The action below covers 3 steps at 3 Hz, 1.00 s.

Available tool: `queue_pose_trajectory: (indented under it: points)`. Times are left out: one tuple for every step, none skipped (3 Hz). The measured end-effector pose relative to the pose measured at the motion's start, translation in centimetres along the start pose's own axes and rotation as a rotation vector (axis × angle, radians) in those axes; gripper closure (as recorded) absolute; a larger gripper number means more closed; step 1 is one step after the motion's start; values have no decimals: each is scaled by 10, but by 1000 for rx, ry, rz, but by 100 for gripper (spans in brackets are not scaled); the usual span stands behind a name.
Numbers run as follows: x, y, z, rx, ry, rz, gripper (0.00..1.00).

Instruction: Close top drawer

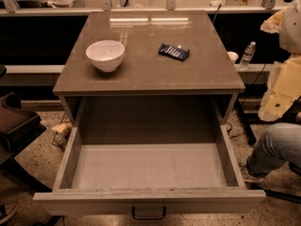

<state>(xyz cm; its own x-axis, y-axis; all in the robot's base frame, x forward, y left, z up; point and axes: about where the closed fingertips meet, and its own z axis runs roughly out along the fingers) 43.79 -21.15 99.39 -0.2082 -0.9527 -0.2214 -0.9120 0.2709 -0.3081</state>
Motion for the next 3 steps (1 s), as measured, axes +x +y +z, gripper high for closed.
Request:
queue_pose_trajectory:
  points:
    - [0,0,0,0,0,0,0]
    - [12,12,7,-2,-26,18,0]
    - [34,40,21,5,-71,57,16]
